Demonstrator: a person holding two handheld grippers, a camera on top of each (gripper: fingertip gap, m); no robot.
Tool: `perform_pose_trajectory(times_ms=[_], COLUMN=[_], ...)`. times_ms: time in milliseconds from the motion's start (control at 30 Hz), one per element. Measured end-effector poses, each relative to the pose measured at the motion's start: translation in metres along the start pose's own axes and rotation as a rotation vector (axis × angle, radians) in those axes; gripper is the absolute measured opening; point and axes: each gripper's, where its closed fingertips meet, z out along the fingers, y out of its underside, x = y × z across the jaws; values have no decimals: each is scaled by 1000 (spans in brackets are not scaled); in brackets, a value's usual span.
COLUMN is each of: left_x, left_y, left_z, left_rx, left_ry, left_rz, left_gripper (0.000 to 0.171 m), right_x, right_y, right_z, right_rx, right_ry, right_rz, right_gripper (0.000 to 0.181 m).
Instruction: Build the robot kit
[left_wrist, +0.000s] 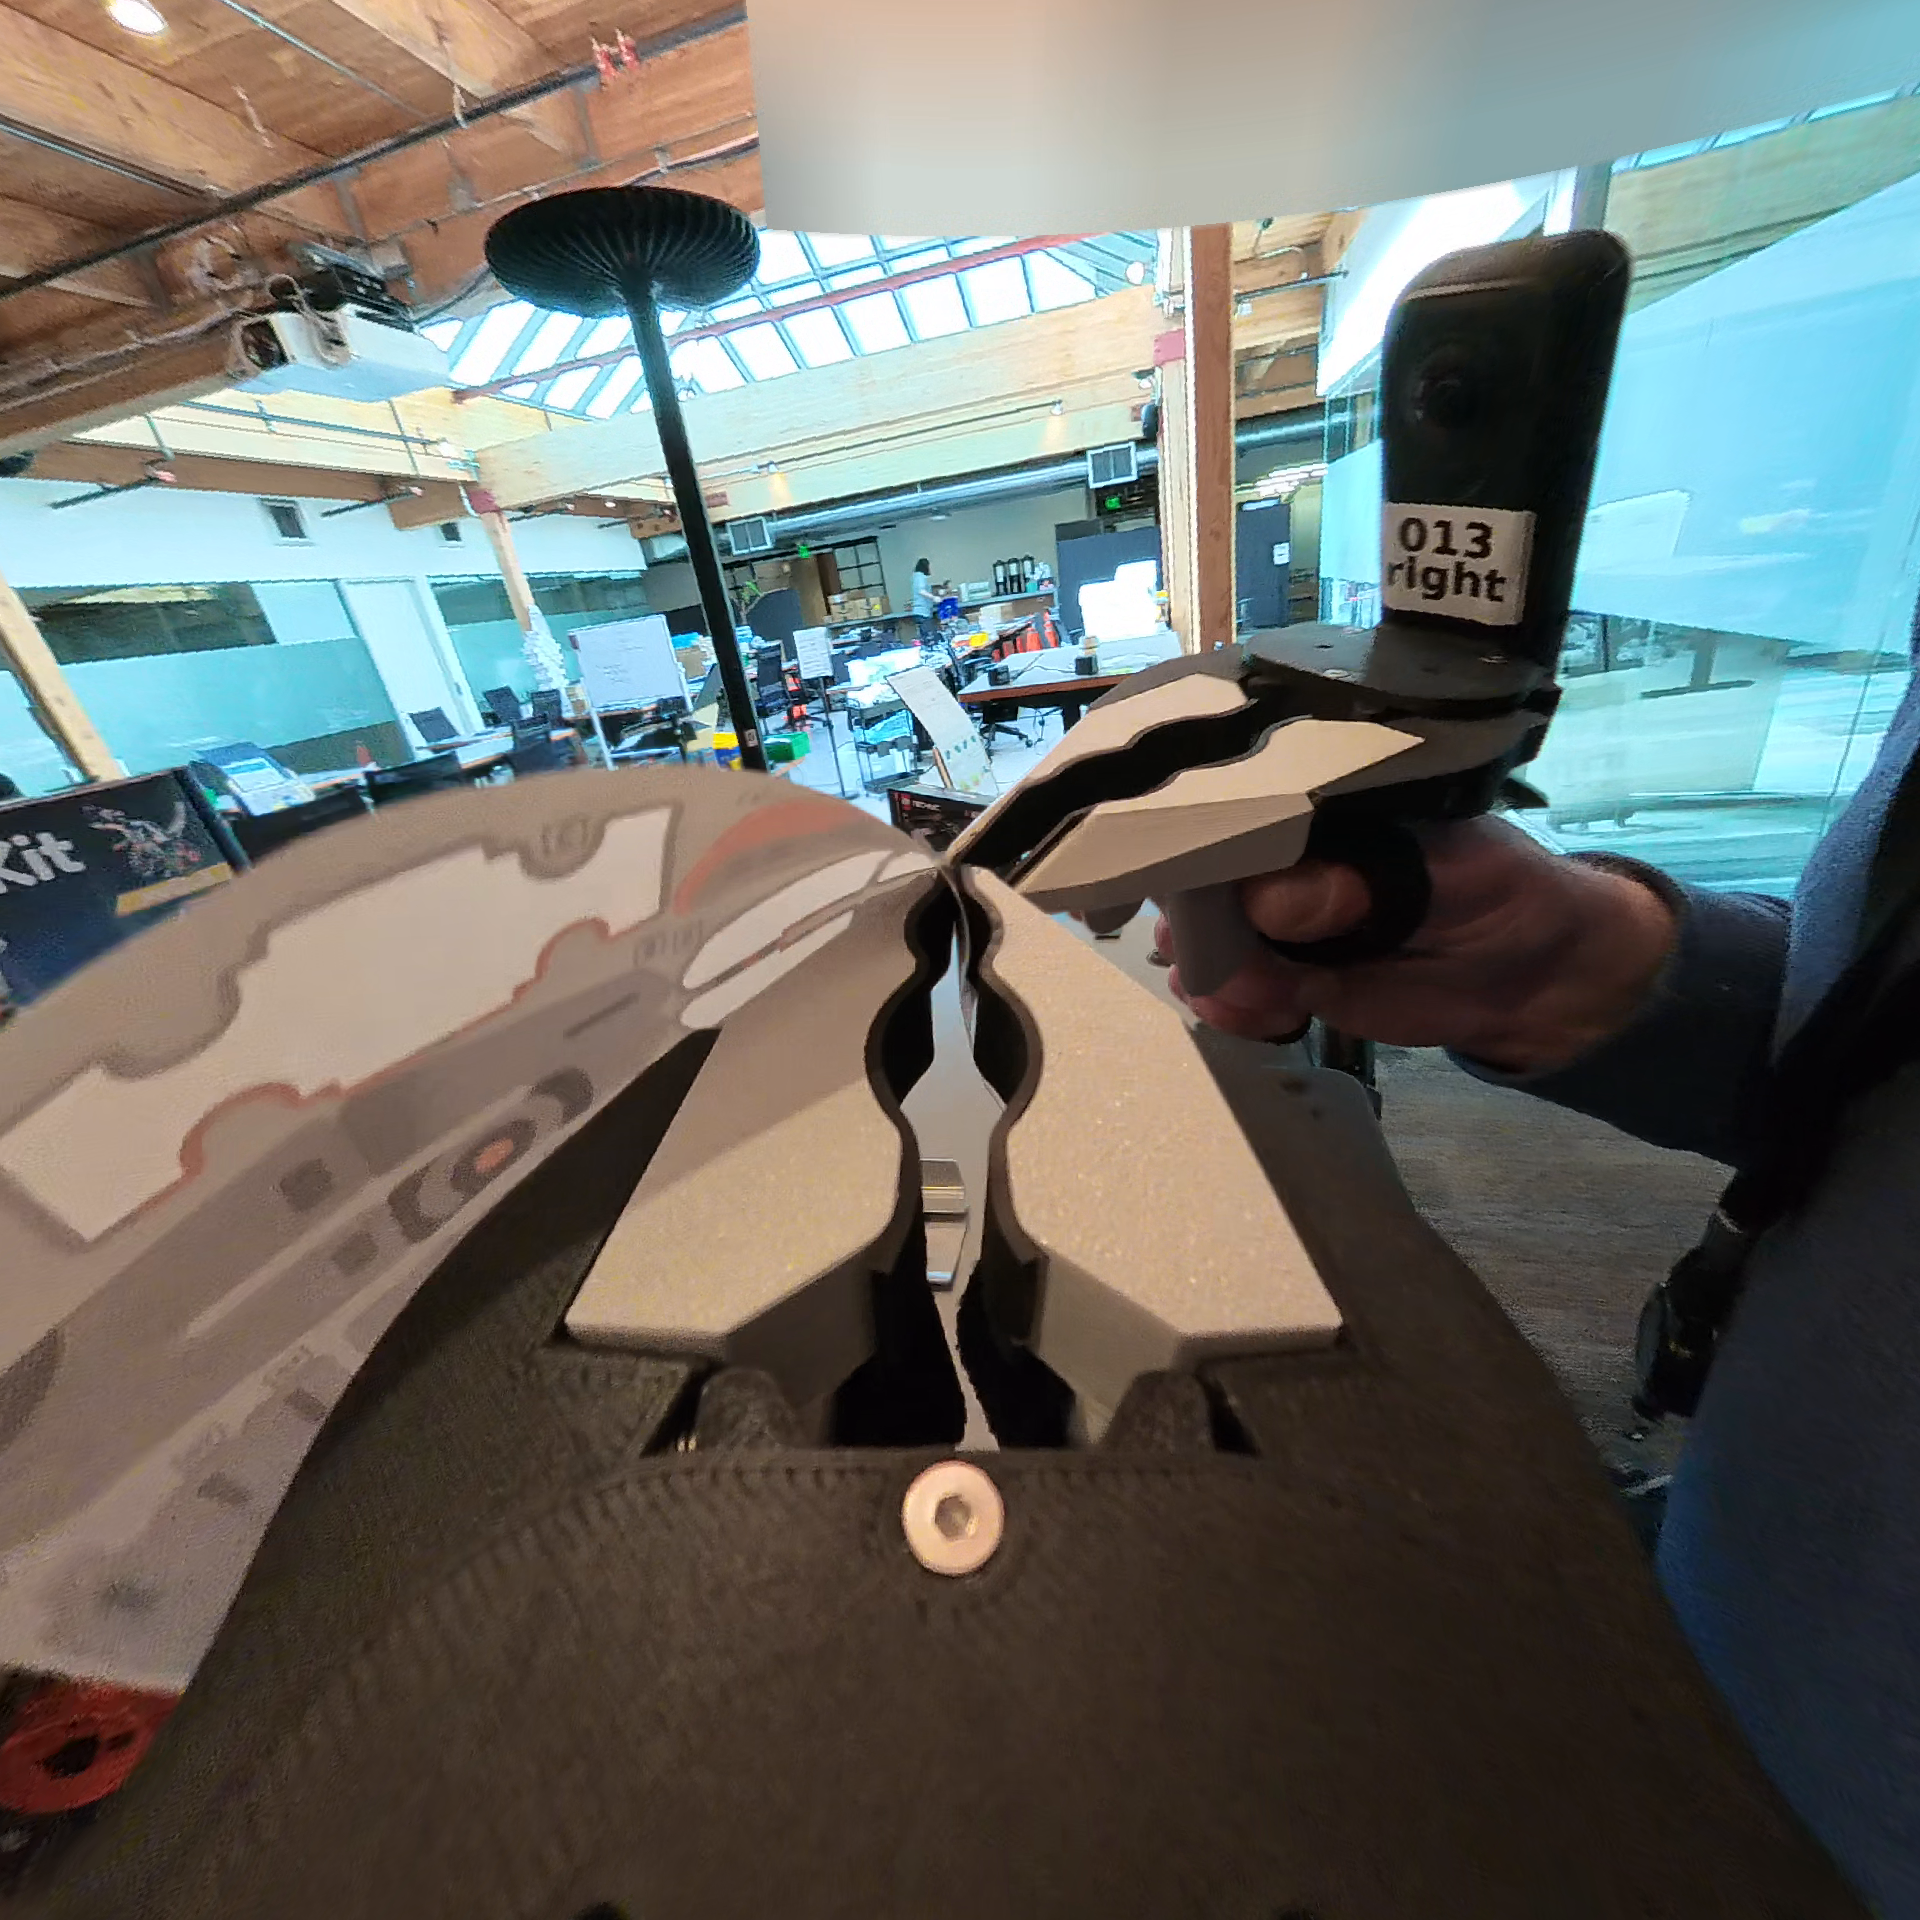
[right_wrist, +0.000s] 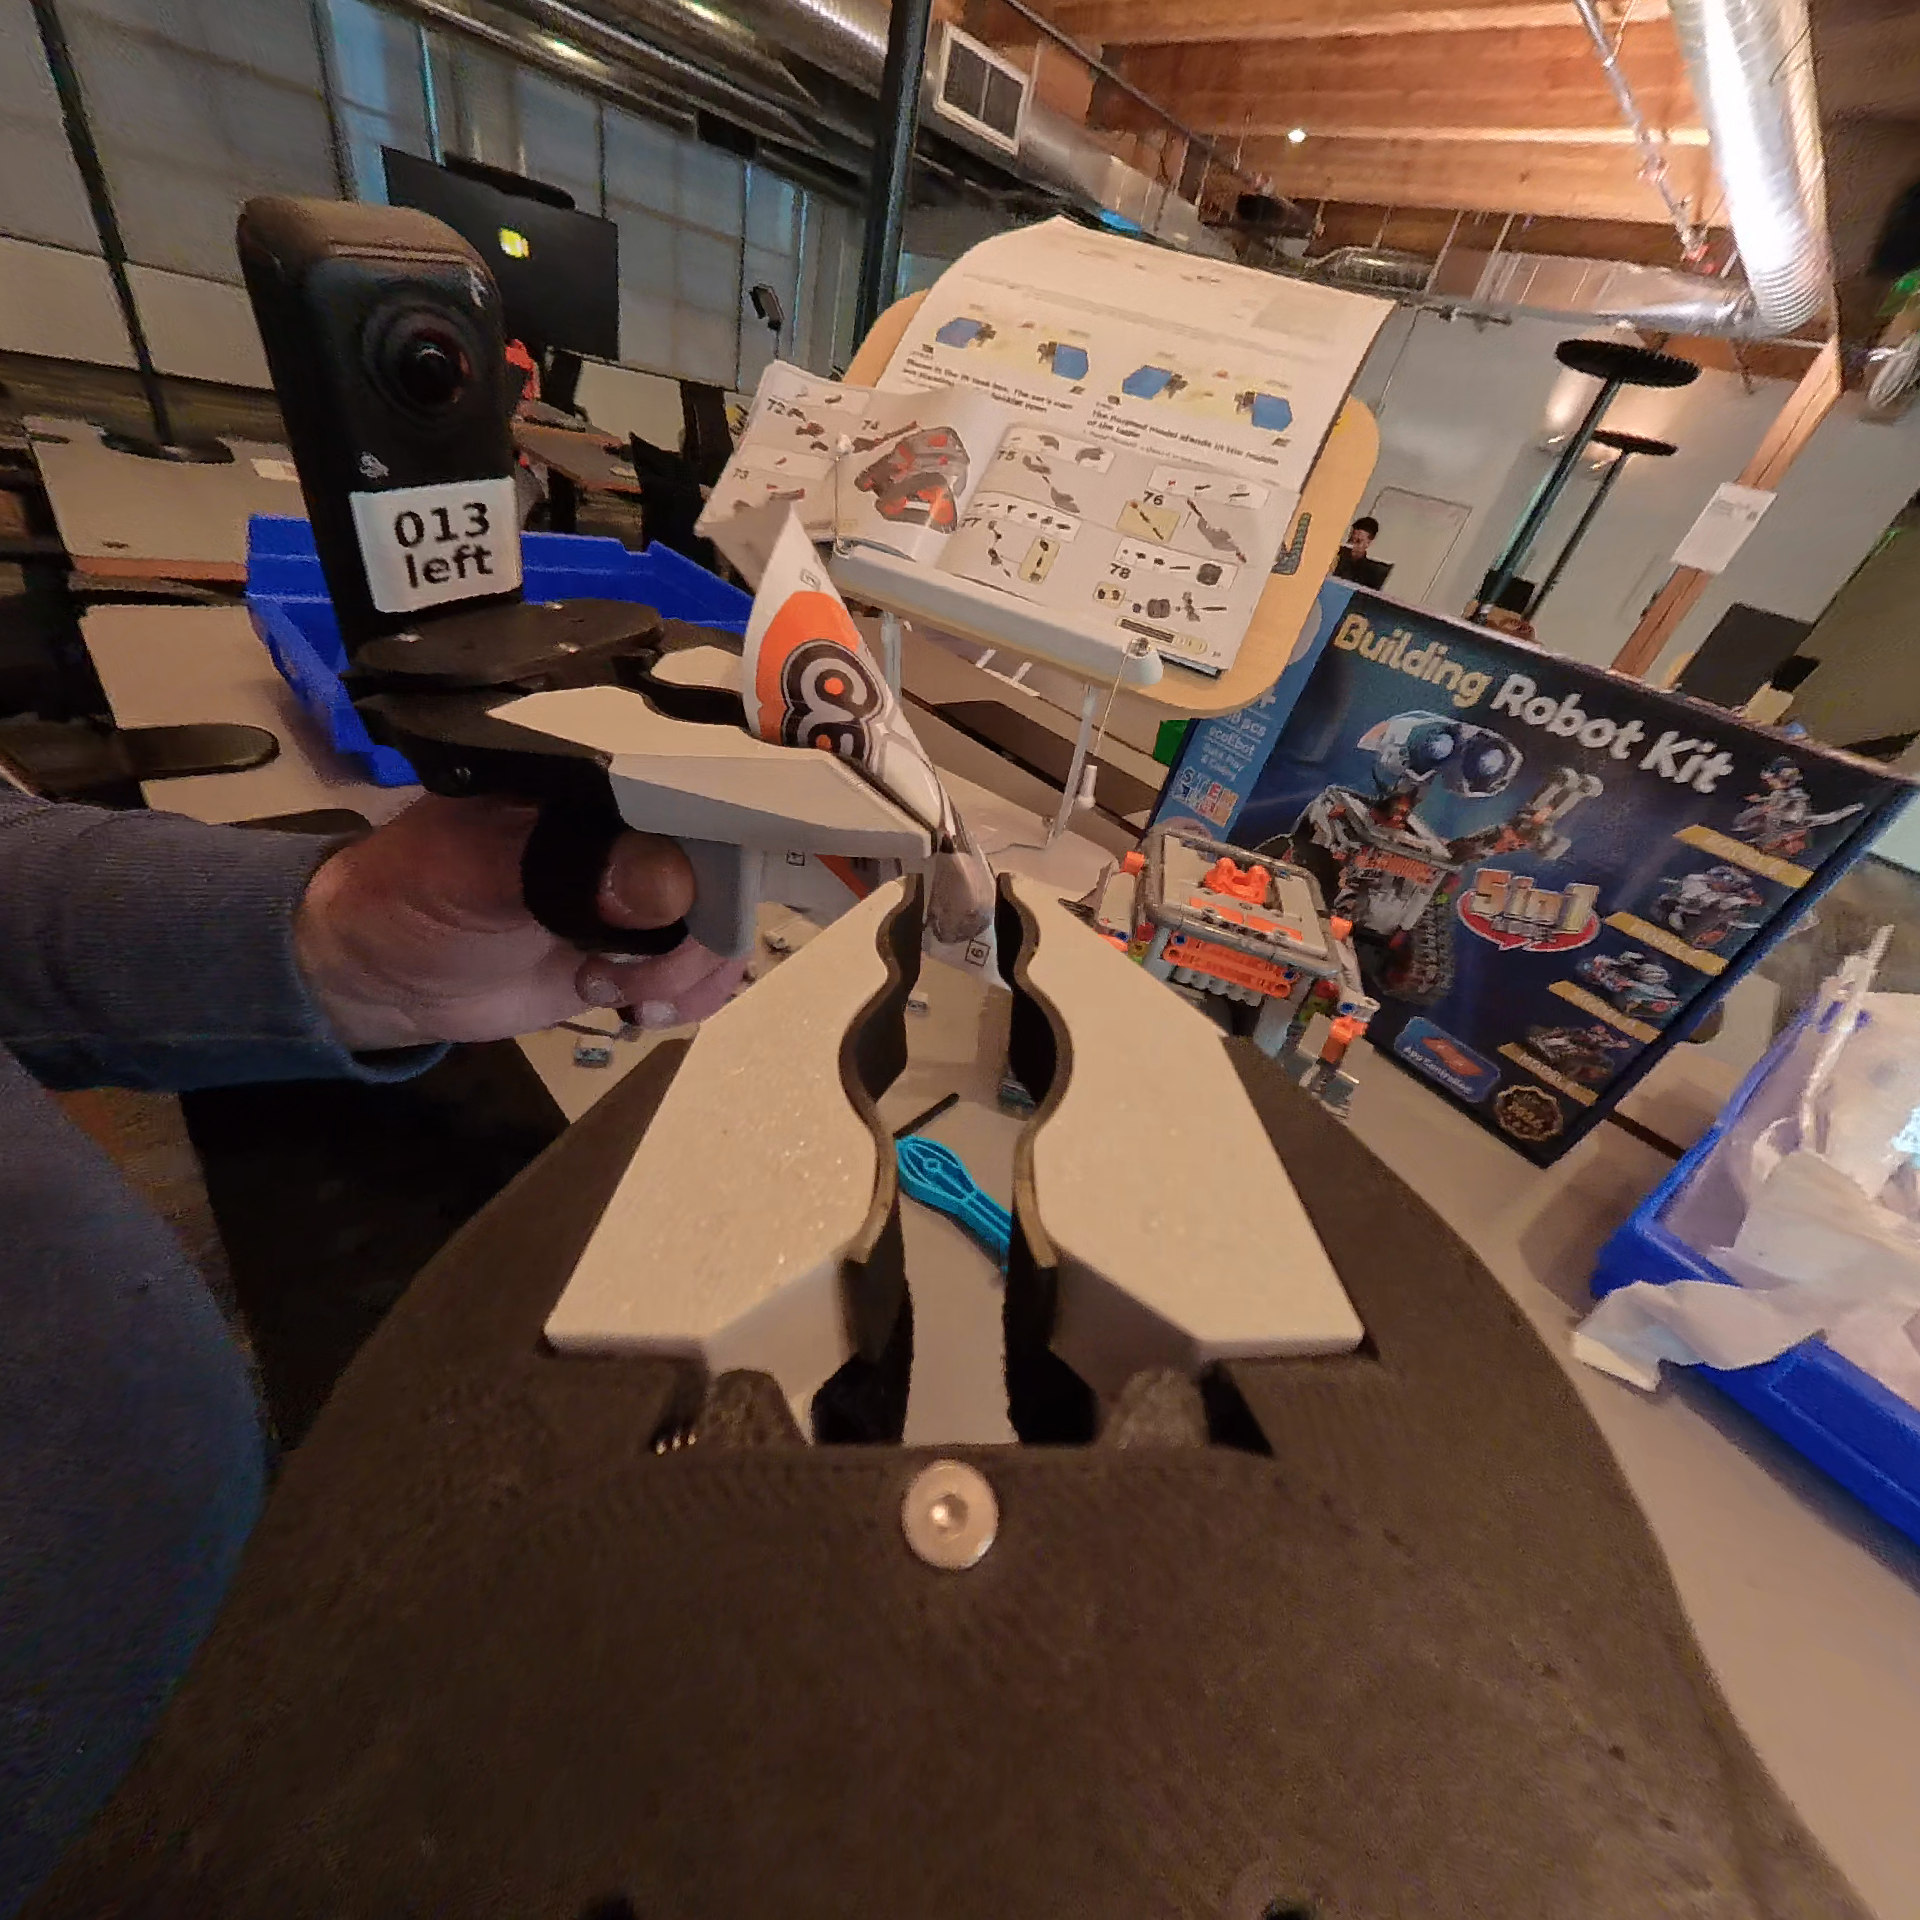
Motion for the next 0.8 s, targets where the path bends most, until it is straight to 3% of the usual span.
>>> perform_pose_trajectory(times_ms=[133, 400, 633, 800], left_x=[-2, 5, 10, 10], left_y=[3, 0, -14, -21], left_z=[2, 5, -4, -9], left_rx=[-17, 69, 260, 335], left_ry=[-14, 99, 311, 386], left_rz=[-1, -232, -522, -599], left_gripper=[0, 0, 0, 0], right_x=[-3, -5, -15, -14], right_y=[1, 2, -15, -14], right_z=[1, 4, -2, -1], right_rx=[-20, 76, 241, 243], right_ry=[-4, -126, -355, -366], right_rz=[-29, 156, 403, 455], right_gripper=[8, 3, 1, 9])
